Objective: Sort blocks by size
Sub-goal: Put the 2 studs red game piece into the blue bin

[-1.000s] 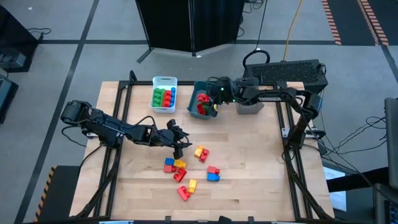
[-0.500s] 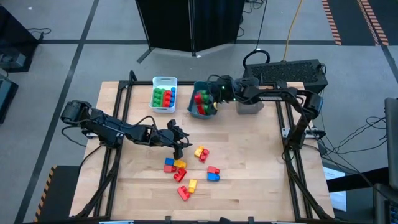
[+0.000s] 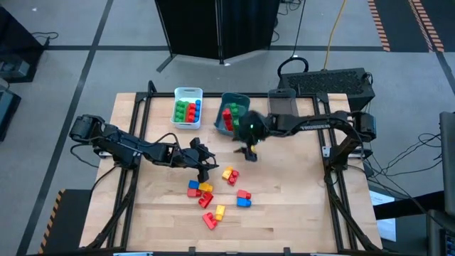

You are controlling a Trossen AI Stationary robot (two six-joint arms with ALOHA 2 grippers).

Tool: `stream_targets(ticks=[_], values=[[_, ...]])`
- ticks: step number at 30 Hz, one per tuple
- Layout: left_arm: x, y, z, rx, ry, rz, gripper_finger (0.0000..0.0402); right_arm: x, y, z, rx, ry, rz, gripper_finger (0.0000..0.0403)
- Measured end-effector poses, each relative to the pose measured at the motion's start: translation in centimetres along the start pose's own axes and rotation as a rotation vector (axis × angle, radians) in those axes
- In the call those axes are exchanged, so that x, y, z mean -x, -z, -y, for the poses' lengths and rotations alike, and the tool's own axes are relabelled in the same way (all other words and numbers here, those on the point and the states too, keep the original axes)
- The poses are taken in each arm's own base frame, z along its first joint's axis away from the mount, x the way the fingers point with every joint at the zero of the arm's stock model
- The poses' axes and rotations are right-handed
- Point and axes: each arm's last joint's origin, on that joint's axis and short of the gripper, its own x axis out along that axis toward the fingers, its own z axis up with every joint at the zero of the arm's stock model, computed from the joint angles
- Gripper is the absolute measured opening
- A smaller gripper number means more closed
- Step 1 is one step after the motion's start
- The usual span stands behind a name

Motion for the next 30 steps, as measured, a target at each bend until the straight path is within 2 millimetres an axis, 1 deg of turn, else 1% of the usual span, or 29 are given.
stream_targets(ticks=[7, 10, 12, 17, 22, 28, 30], values=[[0.0, 0.1, 0.0, 0.023, -0.002, -0.007, 0.0183, -1.0, -0.5, -5.0, 0.160, -0.108, -0.012, 0.0233], [0.0, 0.1, 0.0, 0.023, -0.002, -0.007, 0.0183, -1.9, -0.4, -6.5, 0.222, -0.144, -0.011, 0.0233], [0.0, 0.1, 0.0, 0.023, -0.003, -0.007, 0.0183, -2.7, 0.0, -7.3, 0.258, -0.165, -0.031, 0.0233], [0.0, 0.1, 0.0, 0.023, -0.003, -0.007, 0.0183, -5.4, 1.1, -8.3, 0.315, -0.194, -0.051, 0.0233], [0.0, 0.1, 0.0, 0.013, -0.005, -0.013, 0.0183, -7.1, 2.4, -8.2, 0.322, -0.207, -0.112, 0.0233], [0.0, 0.2, 0.0, 0.012, -0.006, -0.017, 0.0183, -8.1, 3.4, -8.2, 0.318, -0.219, -0.167, 0.0233], [0.0, 0.2, 0.0, 0.012, -0.007, -0.017, 0.0183, -8.4, 4.0, -8.2, 0.305, -0.227, -0.211, 0.0233]])
